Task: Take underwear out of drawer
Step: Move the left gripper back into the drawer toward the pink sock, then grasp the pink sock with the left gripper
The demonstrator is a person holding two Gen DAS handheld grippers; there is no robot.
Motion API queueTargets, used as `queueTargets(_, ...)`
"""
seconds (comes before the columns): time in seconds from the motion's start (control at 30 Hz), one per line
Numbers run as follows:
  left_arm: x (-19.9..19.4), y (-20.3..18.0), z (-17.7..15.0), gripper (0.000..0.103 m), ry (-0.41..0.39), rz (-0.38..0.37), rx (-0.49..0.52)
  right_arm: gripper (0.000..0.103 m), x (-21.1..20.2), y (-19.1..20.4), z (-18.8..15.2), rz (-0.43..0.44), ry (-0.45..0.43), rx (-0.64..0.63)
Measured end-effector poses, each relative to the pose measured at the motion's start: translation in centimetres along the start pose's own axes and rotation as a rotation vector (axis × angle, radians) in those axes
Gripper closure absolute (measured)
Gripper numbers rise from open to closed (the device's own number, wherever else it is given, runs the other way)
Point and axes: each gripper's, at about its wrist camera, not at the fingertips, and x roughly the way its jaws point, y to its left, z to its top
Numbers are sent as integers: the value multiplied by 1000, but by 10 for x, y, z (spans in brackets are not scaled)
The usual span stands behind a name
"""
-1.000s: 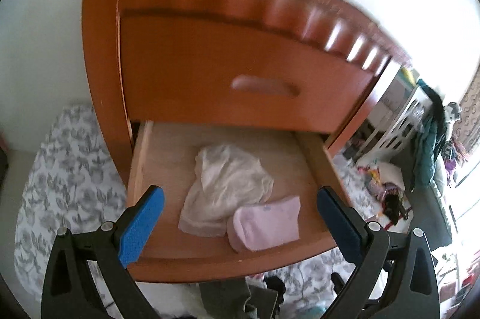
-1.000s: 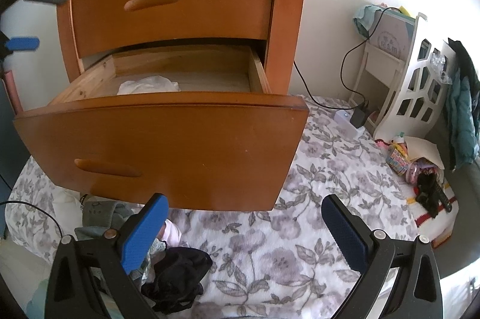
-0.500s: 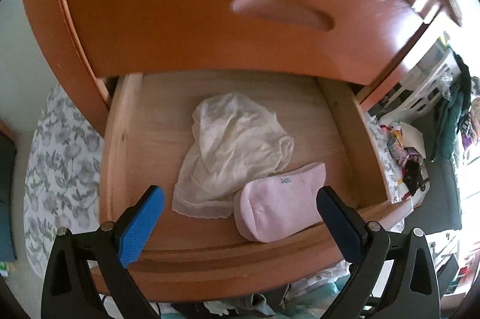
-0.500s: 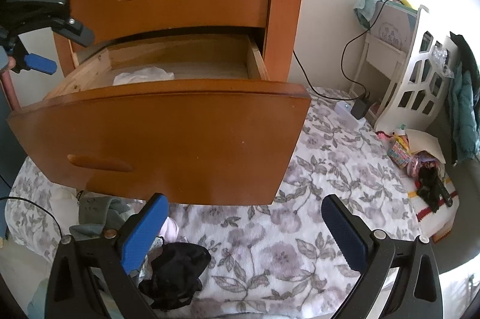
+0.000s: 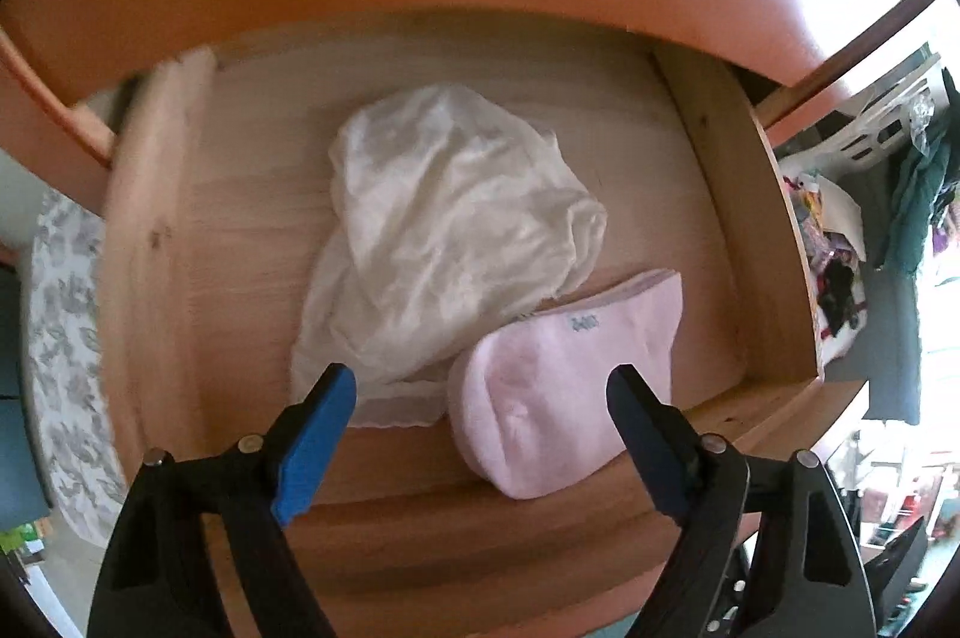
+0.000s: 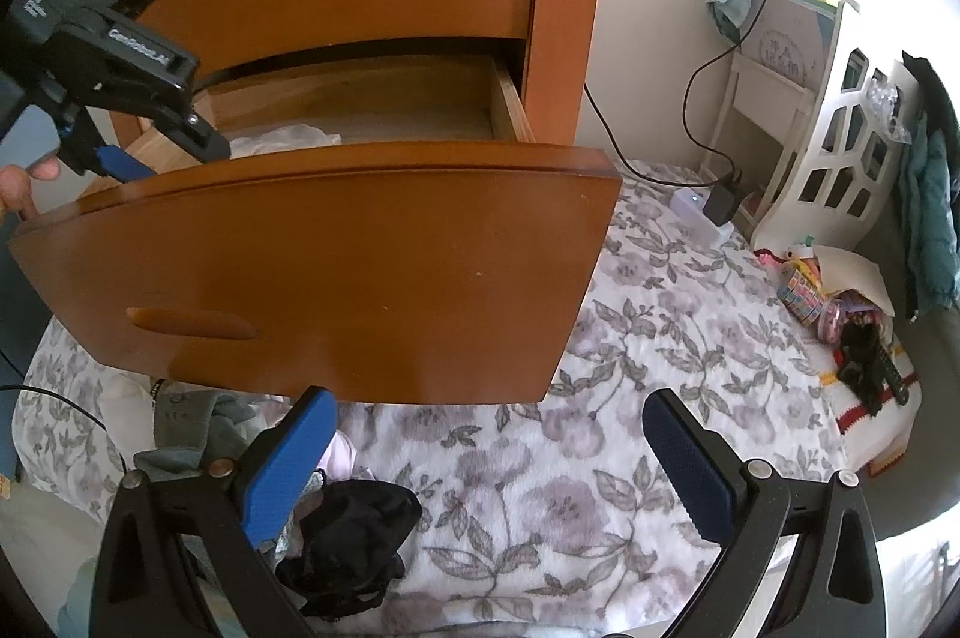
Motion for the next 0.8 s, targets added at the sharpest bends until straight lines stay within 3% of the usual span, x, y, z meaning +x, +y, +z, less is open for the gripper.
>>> queueTargets(0.13, 16, -5, 1, 20, 65, -41, 9, 0, 2, 0, 1, -2, 10, 0)
queueTargets(0.3, 32, -18, 3, 20, 129, -24, 59, 0, 5, 0, 1, -2, 21, -2)
queueTargets(0.63, 53, -57, 7, 20, 177, -20, 119, 0, 10, -2, 1, 3, 38, 8)
queueTargets(0.8, 65, -75, 9, 35, 187, 27, 141, 0, 11, -4, 0, 7, 41, 15)
